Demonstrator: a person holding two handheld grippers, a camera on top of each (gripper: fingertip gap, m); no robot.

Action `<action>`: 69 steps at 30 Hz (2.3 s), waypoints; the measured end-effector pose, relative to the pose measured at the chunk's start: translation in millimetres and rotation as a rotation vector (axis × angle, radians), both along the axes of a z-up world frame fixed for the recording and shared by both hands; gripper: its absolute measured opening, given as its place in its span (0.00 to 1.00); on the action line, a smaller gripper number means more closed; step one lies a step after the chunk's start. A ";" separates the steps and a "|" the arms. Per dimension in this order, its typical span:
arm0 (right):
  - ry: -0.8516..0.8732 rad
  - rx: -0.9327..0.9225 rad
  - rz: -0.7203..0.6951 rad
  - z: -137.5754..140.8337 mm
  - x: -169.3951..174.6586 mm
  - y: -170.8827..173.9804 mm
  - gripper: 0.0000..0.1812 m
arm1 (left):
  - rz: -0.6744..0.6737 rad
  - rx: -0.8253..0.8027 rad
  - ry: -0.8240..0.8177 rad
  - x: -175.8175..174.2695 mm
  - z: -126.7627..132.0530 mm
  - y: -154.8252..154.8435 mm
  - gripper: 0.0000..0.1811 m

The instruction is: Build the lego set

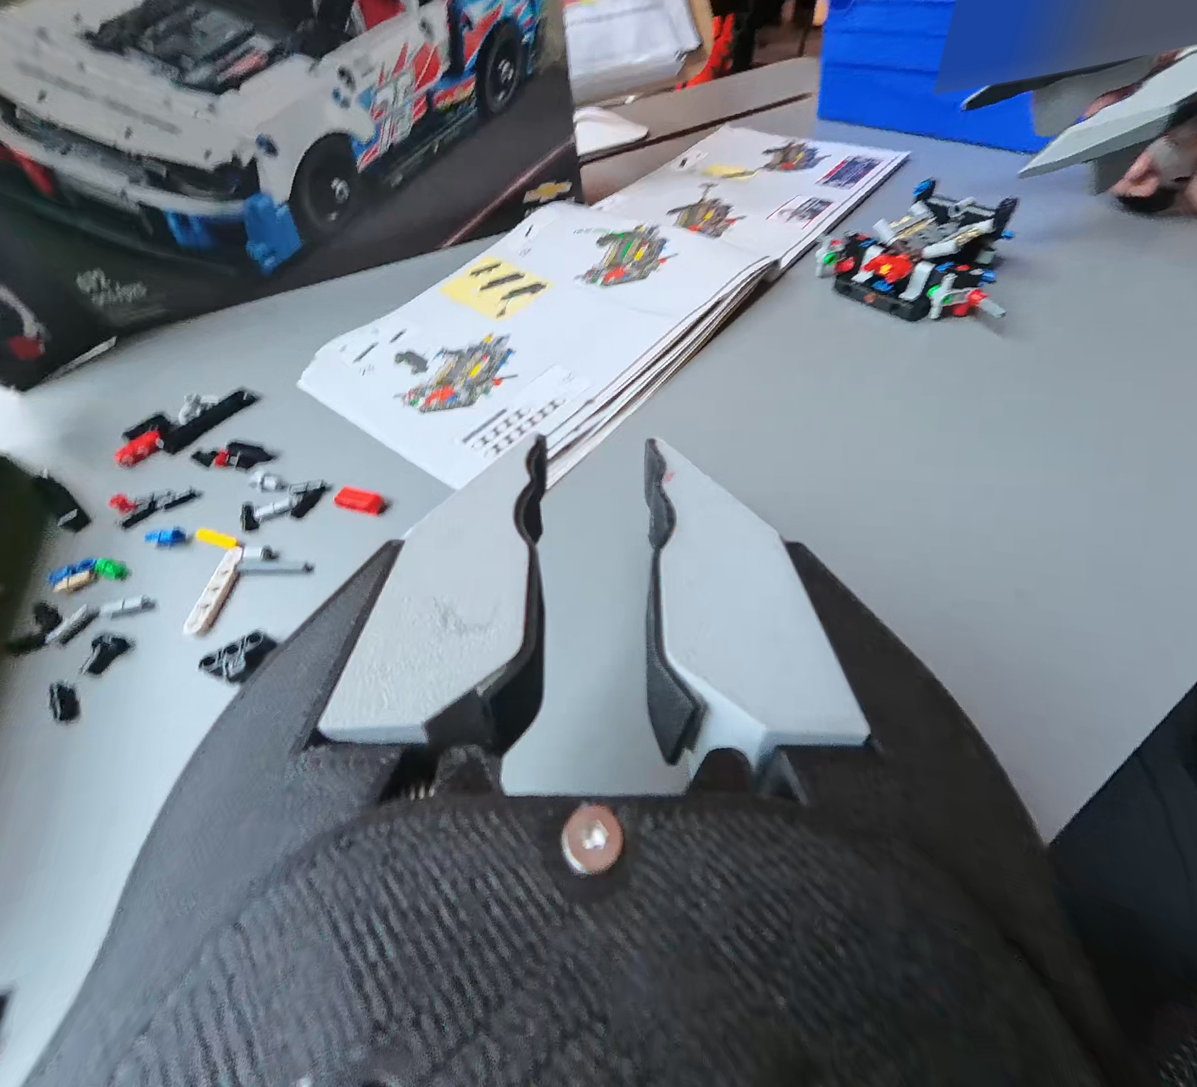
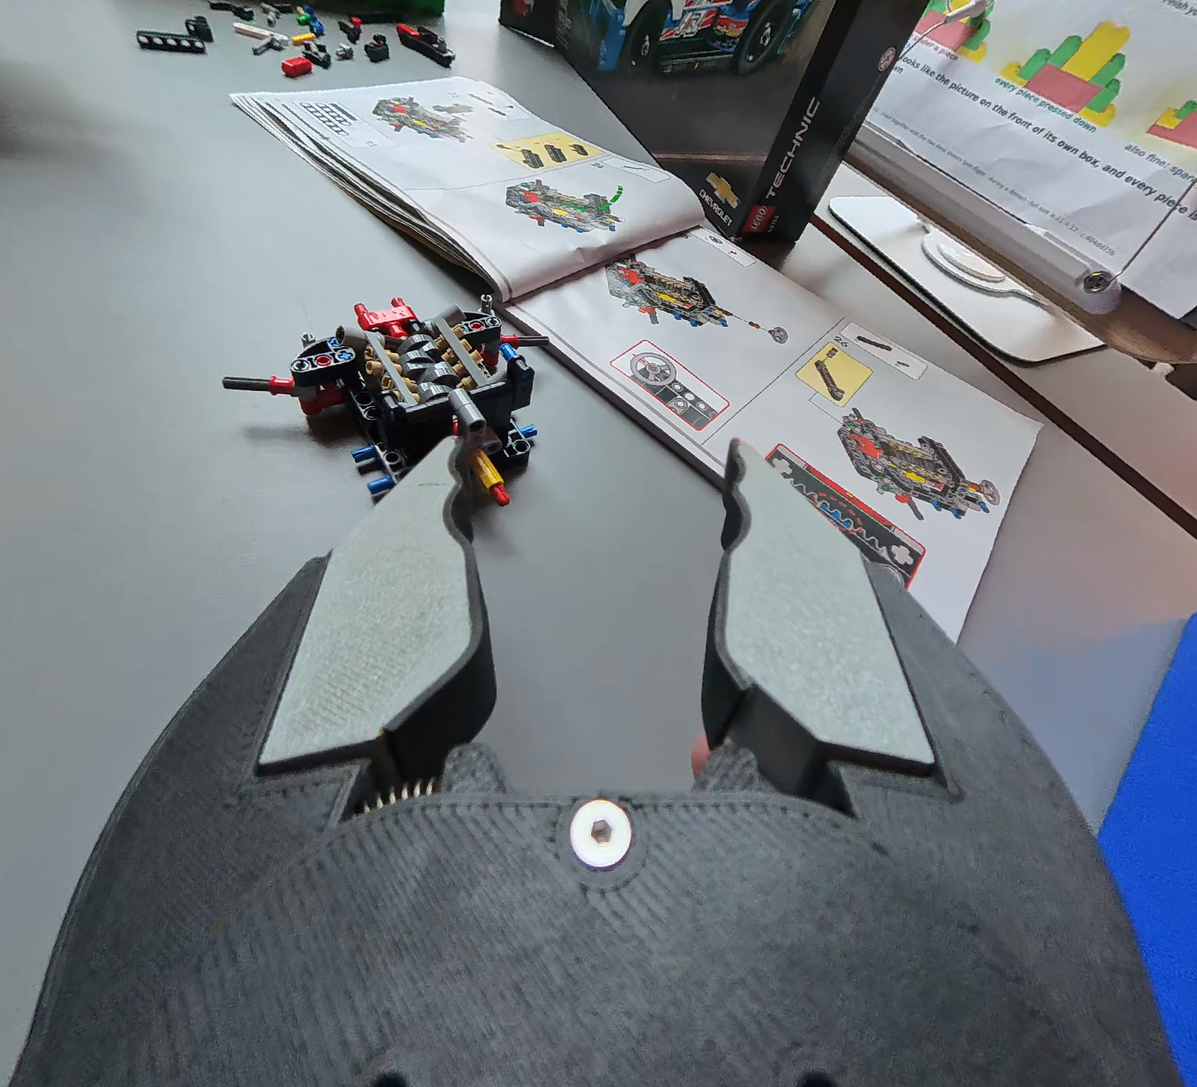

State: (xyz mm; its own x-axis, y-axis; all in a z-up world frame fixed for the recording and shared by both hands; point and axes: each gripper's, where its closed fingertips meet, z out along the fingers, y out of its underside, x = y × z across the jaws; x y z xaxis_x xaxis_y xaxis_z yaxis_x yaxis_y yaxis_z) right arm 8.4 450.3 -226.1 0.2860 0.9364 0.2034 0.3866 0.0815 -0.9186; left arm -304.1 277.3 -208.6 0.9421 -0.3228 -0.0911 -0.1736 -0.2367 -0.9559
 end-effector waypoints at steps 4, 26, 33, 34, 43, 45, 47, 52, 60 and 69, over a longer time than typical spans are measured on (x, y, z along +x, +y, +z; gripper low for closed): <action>0.018 -0.020 0.023 1.9 -0.8 -2.5 0.41 | 0.106 -0.108 -0.034 -22.1 -13.2 -3.0 0.19; 0.071 -0.073 0.038 7.3 0.9 -2.0 0.38 | 0.574 -0.798 0.143 -252.4 -45.1 133.8 0.11; 0.111 -0.107 0.061 11.5 1.8 -3.8 0.38 | 0.587 -0.780 0.184 -240.7 -48.2 154.9 0.22; 0.117 -0.111 0.065 12.3 2.0 -4.2 0.38 | 0.615 -0.791 0.179 -244.5 -51.6 154.2 0.23; 0.191 -0.159 0.083 21.0 6.3 -4.3 0.38 | 0.683 -0.807 0.087 -255.8 -67.0 150.8 0.21; 0.203 -0.167 0.085 22.4 7.3 -4.3 0.38 | 0.688 -0.809 0.057 -257.0 -68.3 148.4 0.21; 0.212 -0.172 0.087 23.5 7.9 -4.4 0.37 | 0.645 -0.815 0.031 -252.2 -70.7 147.1 0.04; 0.215 -0.178 0.092 23.4 8.0 -4.7 0.37 | 0.625 -0.788 0.007 -251.6 -69.9 148.1 0.03; 0.206 -0.179 0.095 21.9 7.3 -5.1 0.36 | 0.530 -0.686 0.025 -229.1 -28.6 150.7 0.03; 0.194 -0.172 0.099 20.8 6.2 -6.3 0.35 | 0.033 -0.721 -0.292 -105.4 9.2 125.5 0.03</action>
State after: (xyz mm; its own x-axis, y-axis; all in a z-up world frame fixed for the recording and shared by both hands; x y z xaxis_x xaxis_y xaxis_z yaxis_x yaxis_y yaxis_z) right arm 14.6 444.0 -205.4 0.2094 0.9778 -0.0108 0.2000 -0.0536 -0.9783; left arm -409.5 402.8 -199.4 0.9056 -0.1797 0.3841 0.0793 -0.8180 -0.5698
